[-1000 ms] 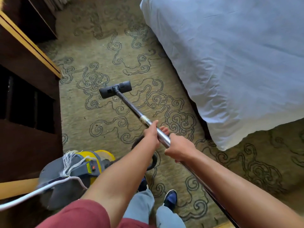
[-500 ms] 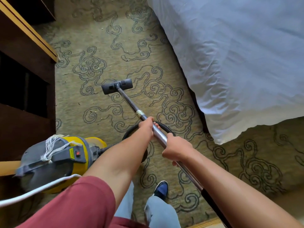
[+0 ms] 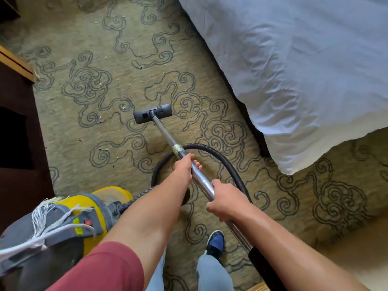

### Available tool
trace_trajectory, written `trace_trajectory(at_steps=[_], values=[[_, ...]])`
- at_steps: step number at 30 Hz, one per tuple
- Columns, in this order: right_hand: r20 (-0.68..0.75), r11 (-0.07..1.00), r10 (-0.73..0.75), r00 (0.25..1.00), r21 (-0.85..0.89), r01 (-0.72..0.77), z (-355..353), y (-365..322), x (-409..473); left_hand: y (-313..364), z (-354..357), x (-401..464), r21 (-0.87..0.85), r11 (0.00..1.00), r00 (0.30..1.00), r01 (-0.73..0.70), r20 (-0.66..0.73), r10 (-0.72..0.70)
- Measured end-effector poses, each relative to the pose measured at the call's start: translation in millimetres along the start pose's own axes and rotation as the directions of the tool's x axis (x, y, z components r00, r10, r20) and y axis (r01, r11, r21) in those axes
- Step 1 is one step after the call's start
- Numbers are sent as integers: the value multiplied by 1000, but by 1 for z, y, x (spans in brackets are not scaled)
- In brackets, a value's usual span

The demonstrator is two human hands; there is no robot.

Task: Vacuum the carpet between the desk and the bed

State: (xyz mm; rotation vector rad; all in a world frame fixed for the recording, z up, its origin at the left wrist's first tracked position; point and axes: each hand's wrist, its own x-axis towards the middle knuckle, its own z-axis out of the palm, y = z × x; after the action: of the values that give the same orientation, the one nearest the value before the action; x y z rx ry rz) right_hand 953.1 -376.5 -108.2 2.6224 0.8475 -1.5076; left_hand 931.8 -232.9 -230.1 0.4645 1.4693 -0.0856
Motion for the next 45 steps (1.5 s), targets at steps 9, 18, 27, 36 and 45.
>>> trace_trajectory(at_steps=[9,18,27,36,45], values=[[-15,991,89,996,101,-87,20,-7,32,3,-4,36,-40,998,997,54,53,-52],[240,904,108,965,380,-196,5,-25,50,26,-11,67,-21,998,997,67,27,-66],[289,769,175,941,557,-314,21,-51,56,51,-26,99,142,990,1000,-27,4,26],[355,478,163,920,788,-389,9,-105,90,123,-40,133,240,967,996,-82,-7,87],[264,482,177,948,817,-317,-43,-168,144,218,-27,157,326,938,992,-114,-22,128]])
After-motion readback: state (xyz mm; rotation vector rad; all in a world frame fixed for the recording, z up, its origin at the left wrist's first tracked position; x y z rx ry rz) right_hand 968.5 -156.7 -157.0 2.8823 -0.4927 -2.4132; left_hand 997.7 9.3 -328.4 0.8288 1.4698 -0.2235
